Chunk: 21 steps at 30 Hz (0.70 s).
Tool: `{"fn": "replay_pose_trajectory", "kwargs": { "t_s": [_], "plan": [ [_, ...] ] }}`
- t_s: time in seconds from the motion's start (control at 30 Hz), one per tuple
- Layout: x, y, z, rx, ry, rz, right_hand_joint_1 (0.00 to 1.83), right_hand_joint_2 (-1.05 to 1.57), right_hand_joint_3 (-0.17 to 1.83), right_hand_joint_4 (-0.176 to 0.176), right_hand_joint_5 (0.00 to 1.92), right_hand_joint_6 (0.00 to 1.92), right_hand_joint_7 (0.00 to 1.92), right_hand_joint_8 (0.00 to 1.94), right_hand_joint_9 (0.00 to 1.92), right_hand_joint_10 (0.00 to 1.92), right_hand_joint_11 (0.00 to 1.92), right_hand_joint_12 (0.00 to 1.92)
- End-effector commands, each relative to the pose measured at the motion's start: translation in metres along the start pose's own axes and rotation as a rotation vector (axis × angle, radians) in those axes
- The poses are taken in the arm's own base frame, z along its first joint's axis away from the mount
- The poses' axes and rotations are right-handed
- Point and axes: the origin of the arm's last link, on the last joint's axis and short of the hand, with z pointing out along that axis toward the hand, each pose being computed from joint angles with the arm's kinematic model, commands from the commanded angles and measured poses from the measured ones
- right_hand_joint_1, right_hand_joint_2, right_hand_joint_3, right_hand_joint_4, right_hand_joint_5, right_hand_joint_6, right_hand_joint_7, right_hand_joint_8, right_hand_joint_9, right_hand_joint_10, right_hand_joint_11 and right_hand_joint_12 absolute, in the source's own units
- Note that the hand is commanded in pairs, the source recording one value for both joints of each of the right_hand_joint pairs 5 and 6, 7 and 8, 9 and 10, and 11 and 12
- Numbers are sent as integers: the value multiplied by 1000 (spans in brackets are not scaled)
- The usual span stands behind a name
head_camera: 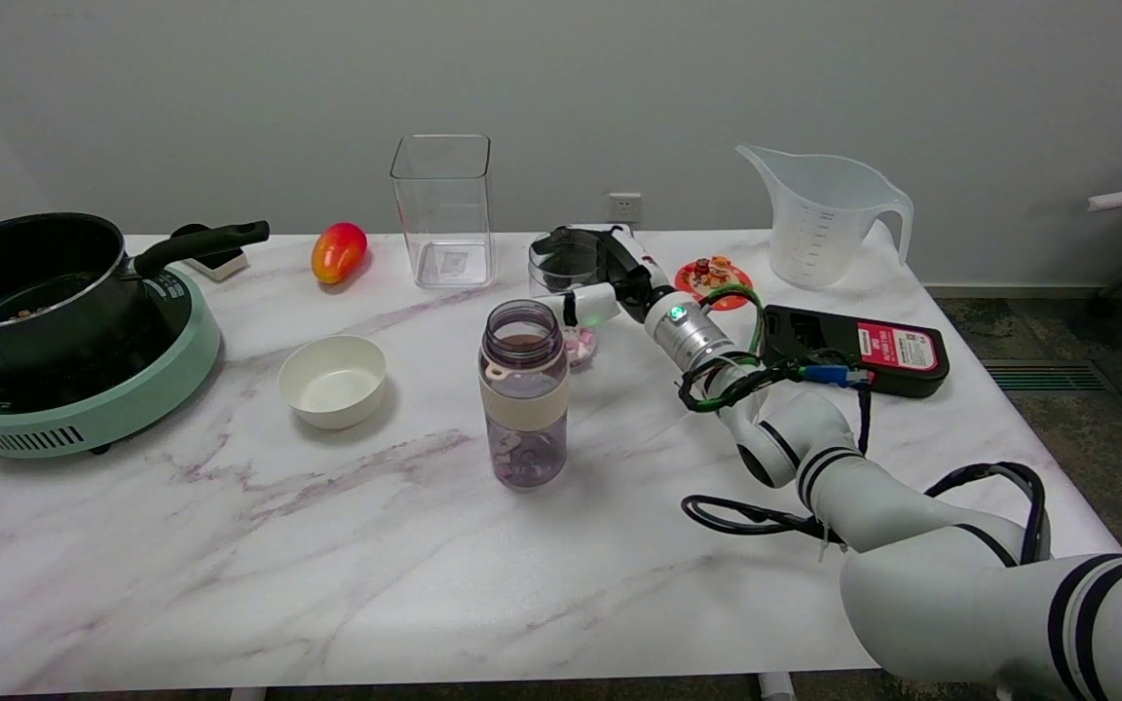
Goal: Pick up the measuring cup.
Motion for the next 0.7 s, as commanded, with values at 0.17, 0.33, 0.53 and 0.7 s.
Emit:
{"fn": "replay_pose_trajectory", "kwargs": {
  "t_s": [0.17, 0.33, 0.53, 0.7],
  "plan": [
    [13, -6, -3, 26, 33, -10, 1350, 600, 599, 0, 1053, 1053, 1291, 1291, 1172, 1172, 923, 923],
    [24, -16, -4, 64, 60, -20, 1378, 516, 651, 0, 1073, 1073, 1305, 1305, 1173, 1173, 936, 936],
    [55, -38, -11, 136, 126, -58, 1395, 518, 682, 0, 1079, 1079, 1303, 1303, 1188, 1188, 953, 953],
    [92, -67, -21, 149, 185, -157, 1406, 536, 682, 0, 1092, 1092, 1313, 1313, 1200, 1200, 962, 962]
  ]
}}
